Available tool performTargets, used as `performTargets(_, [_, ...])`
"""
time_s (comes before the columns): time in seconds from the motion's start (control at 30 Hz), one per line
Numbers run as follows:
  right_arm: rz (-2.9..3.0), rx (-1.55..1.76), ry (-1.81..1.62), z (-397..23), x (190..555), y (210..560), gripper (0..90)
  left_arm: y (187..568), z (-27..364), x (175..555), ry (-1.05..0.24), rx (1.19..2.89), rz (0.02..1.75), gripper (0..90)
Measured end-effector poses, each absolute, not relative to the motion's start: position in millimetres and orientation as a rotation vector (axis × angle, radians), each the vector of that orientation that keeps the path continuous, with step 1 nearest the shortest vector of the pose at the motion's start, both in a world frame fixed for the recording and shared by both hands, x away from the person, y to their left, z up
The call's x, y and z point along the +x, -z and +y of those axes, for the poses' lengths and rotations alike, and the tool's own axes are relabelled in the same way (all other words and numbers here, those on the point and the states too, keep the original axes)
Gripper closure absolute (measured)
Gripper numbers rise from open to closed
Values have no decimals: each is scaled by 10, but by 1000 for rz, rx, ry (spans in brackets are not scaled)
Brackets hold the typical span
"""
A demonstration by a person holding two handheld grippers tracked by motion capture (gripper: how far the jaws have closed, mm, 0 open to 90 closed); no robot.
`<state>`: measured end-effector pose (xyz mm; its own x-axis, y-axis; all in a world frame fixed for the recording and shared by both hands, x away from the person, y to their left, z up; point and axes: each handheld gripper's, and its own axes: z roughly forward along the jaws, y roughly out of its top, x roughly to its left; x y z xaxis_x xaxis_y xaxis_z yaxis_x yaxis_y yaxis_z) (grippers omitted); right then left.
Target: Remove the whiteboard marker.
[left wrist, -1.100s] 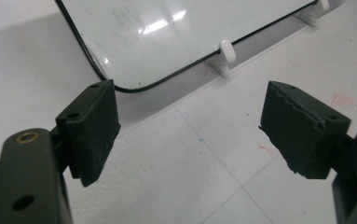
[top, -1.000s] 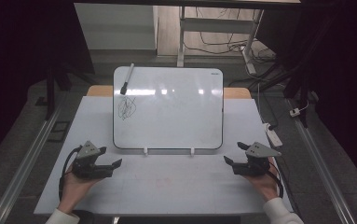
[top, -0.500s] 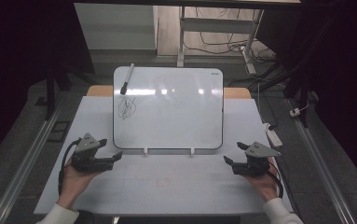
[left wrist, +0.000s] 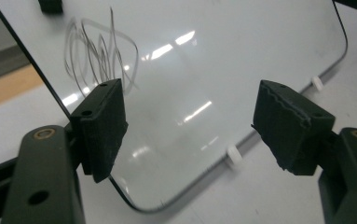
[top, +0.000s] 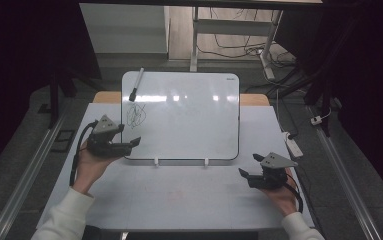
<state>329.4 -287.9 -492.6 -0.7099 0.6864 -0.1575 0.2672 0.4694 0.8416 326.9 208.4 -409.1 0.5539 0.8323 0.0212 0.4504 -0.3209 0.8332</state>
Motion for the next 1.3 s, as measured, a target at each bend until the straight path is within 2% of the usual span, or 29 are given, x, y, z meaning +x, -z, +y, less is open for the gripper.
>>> performTargets(0.33, [2270,802,-1128,-2851,3310,4979,229,3838,2042,3768,-717,1967,1070,287])
performTargets(0.7, [2299,808,-1109,-2833,3325,5030,230,3630,1989,4296,-787,1964,1117,340])
performTargets(0.97, [2316,812,-1092,-2809,3327,5062,232,3586,1947,4694,-844,1941,1190,428])
performTargets(1.3, [2318,823,-1087,-2810,3334,5075,233,3681,1946,4824,-908,1973,1211,582])
